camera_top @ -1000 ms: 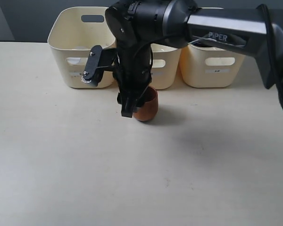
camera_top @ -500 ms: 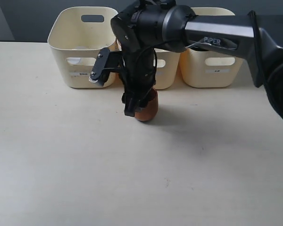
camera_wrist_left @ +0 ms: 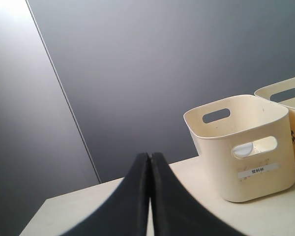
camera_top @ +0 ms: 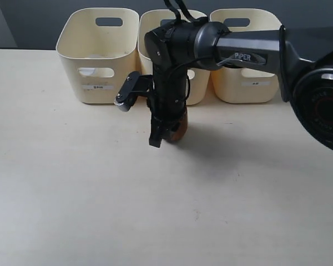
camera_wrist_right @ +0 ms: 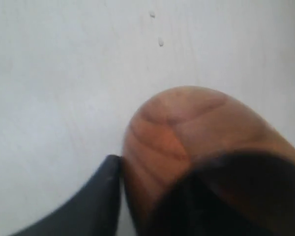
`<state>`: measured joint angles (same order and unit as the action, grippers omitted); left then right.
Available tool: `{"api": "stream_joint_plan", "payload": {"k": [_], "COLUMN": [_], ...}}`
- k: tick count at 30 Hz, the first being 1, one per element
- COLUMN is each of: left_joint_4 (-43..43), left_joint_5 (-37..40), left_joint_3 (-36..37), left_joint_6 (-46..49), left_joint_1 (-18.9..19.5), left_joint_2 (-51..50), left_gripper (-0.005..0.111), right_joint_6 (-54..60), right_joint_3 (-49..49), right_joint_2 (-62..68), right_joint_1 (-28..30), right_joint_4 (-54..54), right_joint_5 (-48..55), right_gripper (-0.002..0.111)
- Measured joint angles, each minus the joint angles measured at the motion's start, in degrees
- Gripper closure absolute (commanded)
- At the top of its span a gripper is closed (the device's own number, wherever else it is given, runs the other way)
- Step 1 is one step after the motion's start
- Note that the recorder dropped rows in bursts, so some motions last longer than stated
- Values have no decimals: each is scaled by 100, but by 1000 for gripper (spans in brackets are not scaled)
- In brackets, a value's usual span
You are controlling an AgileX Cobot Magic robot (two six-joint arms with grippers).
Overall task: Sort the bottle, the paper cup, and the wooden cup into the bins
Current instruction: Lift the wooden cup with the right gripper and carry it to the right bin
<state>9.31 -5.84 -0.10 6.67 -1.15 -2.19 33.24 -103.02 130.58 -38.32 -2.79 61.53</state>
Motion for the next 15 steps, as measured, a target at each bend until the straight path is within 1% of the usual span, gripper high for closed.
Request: {"api": "stream_joint_plan", "payload": {"k": [6, 15], "left_joint_4": [0, 0], "left_joint_5": [0, 0], "left_joint_3": [0, 0], "left_joint_6": [0, 0], "left_joint_1": [0, 0], "left_joint_2": [0, 0], "left_gripper": [107, 107], "right_joint_6": [146, 173], "right_joint_3": [0, 0], "right_joint_2": [2, -179], "right_joint_1": [0, 0], "right_joint_4": [-91, -159], "right_joint_5": [-24, 124], "right_gripper": [109, 109]}}
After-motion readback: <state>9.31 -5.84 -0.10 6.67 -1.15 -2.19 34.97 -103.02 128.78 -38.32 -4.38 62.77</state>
